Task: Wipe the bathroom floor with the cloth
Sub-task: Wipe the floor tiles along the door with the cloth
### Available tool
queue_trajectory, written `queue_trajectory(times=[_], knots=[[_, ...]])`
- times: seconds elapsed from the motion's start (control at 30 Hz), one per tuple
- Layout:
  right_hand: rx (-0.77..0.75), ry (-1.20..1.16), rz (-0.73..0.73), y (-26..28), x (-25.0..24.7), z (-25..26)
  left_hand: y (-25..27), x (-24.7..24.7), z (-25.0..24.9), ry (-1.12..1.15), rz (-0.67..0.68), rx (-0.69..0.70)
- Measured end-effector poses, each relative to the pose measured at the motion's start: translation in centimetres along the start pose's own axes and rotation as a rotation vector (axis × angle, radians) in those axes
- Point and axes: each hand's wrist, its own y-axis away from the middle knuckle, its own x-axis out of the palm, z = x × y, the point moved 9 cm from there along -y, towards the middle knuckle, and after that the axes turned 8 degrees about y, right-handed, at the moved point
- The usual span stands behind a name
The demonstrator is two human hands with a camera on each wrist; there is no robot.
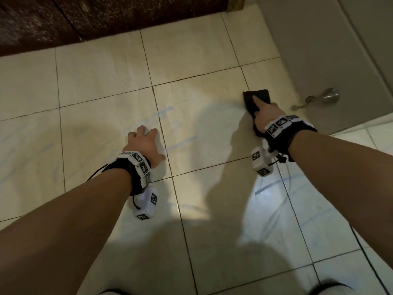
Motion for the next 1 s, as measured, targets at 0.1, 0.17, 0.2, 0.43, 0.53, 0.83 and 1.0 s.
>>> queue_trajectory(times=[0.1,0.17,0.2,0.43,0.53,0.83,1.0], knots=[[0.060,0.005,0.006,0.3,0.3,-2.6,0.0,0.0,-0.2,-0.004,0.021,-0.010],[0.071,0.030,-0.036,0.7,0.1,-3.1,-0.1,0.1,-0.2,-0.007,0.028,-0.012],[0.077,0.036,-0.063,0.9,-0.2,-3.2,0.0,0.1,-0.1,-0.009,0.029,-0.014],[0.096,0.020,-0.013,0.7,-0.1,-2.6,0.0,0.4,0.3,-0.003,-0.023,-0.008],[0.145,-0.031,0.035,0.3,-0.4,-2.0,0.1,0.3,0.0,-0.014,-0.058,0.016],[-0.257,0.072,0.009,5.3,1.9,13.9,0.0,-0.1,0.0,-0.011,-0.025,0.021],[-0.356,0.069,0.099,6.1,3.7,15.6,0.1,0.4,0.2,-0.010,0.017,0.011]])
